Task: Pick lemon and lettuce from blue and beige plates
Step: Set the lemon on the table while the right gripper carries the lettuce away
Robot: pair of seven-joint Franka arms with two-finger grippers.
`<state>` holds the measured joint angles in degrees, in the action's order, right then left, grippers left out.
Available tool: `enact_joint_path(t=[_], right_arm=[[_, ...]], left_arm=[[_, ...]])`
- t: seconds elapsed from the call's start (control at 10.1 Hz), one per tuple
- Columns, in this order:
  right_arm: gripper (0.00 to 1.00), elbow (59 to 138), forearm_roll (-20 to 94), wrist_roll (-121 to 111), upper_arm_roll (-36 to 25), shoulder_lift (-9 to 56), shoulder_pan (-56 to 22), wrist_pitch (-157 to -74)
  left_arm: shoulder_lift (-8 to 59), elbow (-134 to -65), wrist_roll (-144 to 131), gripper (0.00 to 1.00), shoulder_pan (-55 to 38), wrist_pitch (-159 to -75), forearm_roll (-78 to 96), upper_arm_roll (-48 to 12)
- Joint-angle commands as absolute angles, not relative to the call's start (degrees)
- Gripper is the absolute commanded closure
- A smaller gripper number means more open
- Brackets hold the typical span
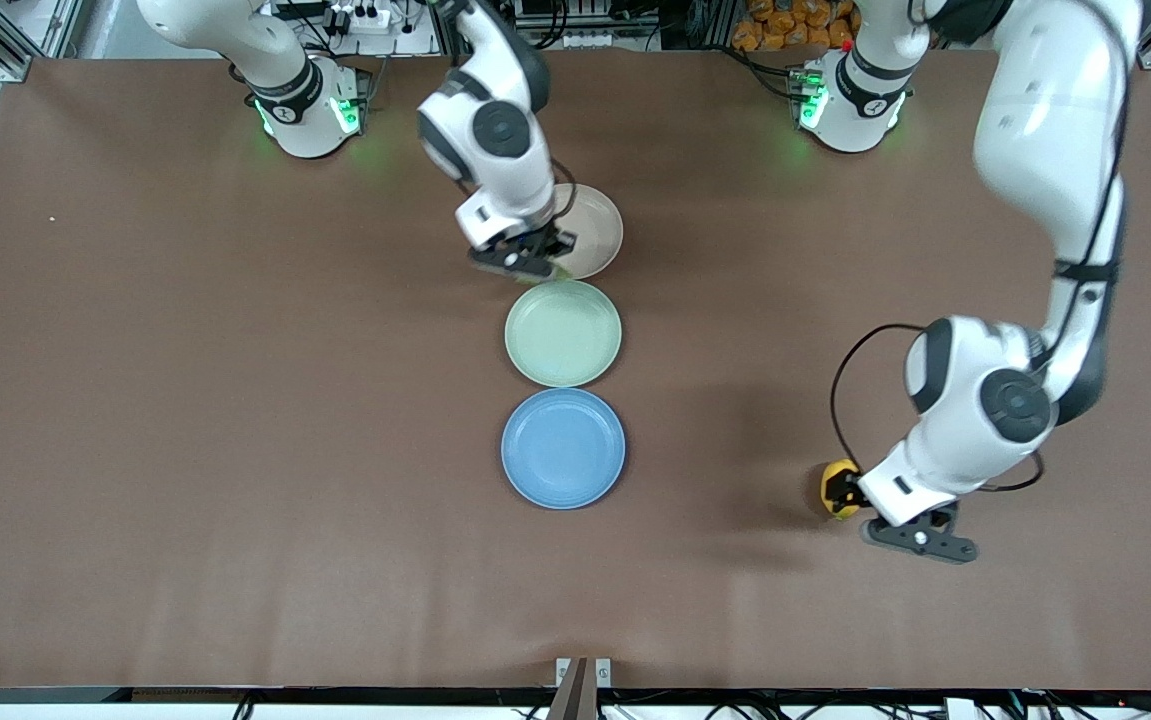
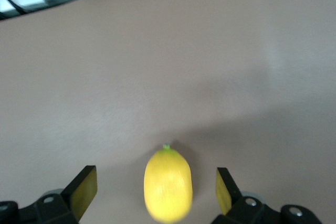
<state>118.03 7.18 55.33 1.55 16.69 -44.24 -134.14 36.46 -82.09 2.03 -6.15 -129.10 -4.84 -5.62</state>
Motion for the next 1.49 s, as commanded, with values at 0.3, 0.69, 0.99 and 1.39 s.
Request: enact_joint_path(t=[0.3,0.69,0.99,1.39], right_arm=[[1.00,115.7,6.5,24.9,2.1,13.4,-17.0,-126.5],[1.00,115.5,3.5,1.9,1.5,17.8,-0.4,-128.7],[1.00,115.4,3.0,-8.4,1.4,20.1,4.5,-128.9],[0.84,115.6,3.4,-13.2,1.6,22.7,7.3,-129.9]], left_arm=[[18.4,-83.9,-0.7,0.00,-5.8,-109.4,2.6,-5.5],[9.2,-83.8,-4.0,0.00,-5.7,-96.2,2.3,-5.0],[7.4,-83.8,-3.9,0.00,-3.7,-92.5,1.9,-4.7],[4.1,-84.8,-4.0,0.00,-2.1,-89.3,1.8,-4.5]])
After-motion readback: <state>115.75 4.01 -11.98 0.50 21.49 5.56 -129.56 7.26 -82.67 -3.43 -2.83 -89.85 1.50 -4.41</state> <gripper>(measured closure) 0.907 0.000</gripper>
